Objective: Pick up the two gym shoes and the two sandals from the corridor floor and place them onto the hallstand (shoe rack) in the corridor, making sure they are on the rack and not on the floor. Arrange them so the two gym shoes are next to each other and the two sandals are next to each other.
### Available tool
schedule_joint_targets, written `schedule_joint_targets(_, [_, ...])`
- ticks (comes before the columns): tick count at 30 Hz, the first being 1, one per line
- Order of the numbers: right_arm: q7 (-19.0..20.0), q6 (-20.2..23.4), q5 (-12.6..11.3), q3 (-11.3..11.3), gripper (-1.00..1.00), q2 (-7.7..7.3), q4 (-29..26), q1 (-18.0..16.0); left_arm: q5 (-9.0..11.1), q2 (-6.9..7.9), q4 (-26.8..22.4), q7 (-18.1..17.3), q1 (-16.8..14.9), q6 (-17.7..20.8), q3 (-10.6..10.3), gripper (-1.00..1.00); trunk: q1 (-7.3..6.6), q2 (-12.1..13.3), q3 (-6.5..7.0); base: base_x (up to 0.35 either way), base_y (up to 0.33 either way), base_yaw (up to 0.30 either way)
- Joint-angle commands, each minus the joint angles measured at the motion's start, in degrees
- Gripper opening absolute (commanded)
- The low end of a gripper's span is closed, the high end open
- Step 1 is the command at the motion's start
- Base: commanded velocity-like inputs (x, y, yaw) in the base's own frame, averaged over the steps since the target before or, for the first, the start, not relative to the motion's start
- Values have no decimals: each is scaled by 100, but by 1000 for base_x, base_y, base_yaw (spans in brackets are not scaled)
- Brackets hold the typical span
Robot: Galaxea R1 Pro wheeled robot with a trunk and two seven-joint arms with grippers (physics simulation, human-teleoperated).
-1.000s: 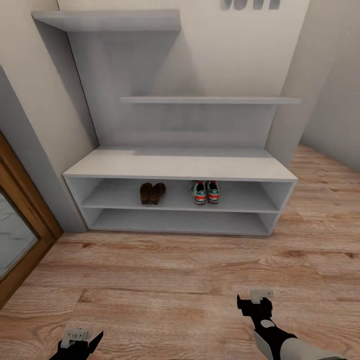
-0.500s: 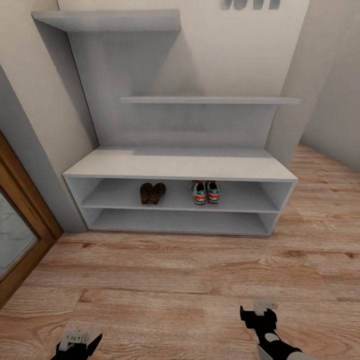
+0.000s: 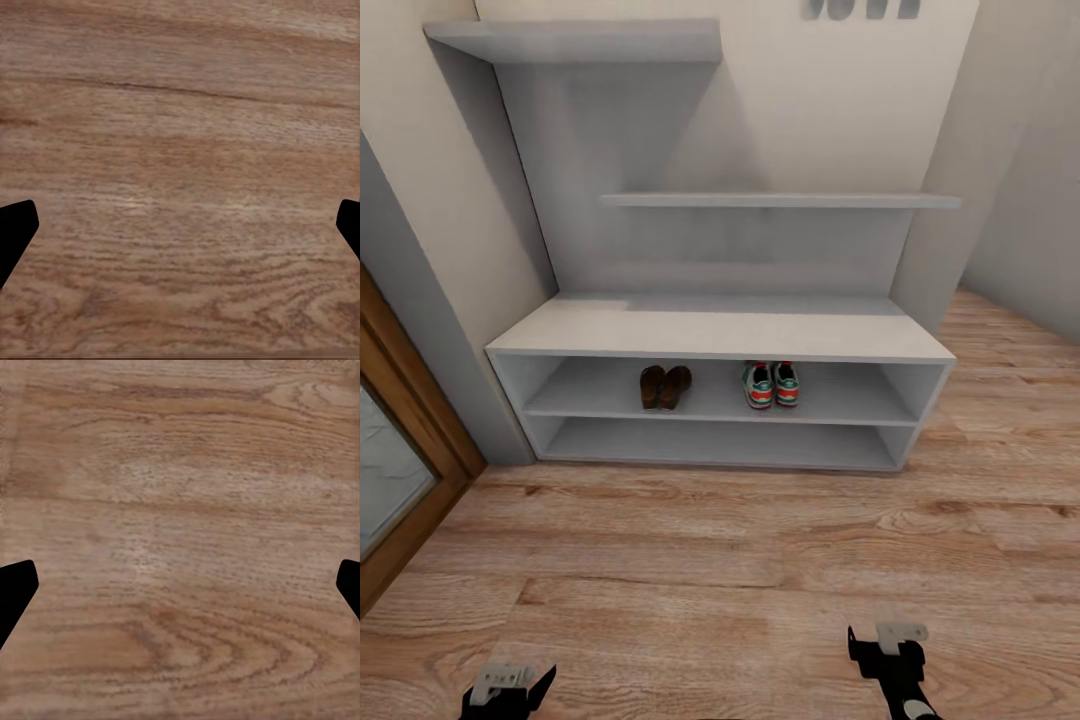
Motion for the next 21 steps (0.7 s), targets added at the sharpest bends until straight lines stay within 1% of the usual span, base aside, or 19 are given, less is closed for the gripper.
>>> schedule_joint_targets(1, [-13, -49, -46, 51, 100, 0, 3, 11, -33, -3, 15, -34, 0, -27, 49, 100, -1, -2, -5, 0, 0, 0])
schedule_joint_targets(7, [-13, -188, -42, 51, 100, -2, 3, 69, -29, -6, 45, -24, 20, -57, 54, 100, -1, -2, -5, 0, 0, 0])
schedule_joint_targets(21, [-13, -248, -48, 51, 100, -2, 3, 190, -33, -7, 55, -21, 29, -67, 56, 100, -1, -2, -5, 0, 0, 0])
